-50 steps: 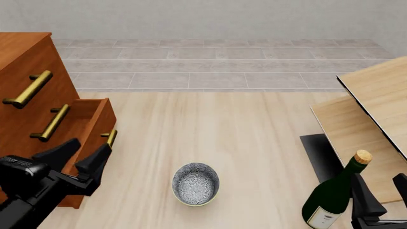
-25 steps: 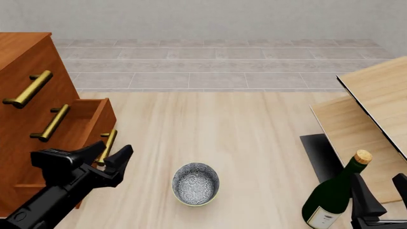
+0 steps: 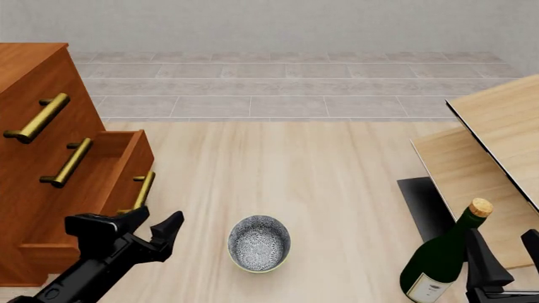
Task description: Close the bottom drawer of the cabinet.
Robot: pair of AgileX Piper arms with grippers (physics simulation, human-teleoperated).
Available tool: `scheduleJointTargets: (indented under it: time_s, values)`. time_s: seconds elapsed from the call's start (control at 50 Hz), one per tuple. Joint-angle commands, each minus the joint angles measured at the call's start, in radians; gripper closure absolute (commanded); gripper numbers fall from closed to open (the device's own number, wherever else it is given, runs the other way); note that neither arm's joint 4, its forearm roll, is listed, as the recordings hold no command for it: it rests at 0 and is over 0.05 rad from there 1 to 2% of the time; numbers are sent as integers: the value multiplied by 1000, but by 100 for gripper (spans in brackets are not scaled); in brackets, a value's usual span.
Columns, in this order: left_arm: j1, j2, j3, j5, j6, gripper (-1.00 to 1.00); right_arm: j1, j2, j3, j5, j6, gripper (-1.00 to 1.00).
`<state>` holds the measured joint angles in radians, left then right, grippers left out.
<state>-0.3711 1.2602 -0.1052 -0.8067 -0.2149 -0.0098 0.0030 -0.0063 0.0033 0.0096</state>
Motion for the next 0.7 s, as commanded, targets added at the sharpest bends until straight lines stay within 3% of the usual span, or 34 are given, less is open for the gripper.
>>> scheduleJointTargets:
  time_s: [0.02, 0.24, 0.54, 0.7]
  values:
    - [-3, 69, 54, -95, 4, -100, 0, 0, 1, 0, -2, -100]
    - [44, 74, 102, -148, 40, -100, 2, 1, 1, 0, -3, -100]
    - [113, 204, 100, -259, 60, -100, 0, 2, 0, -1, -3, -100]
    - [161, 232, 87, -262, 73, -100, 1, 2, 1, -3, -3, -100]
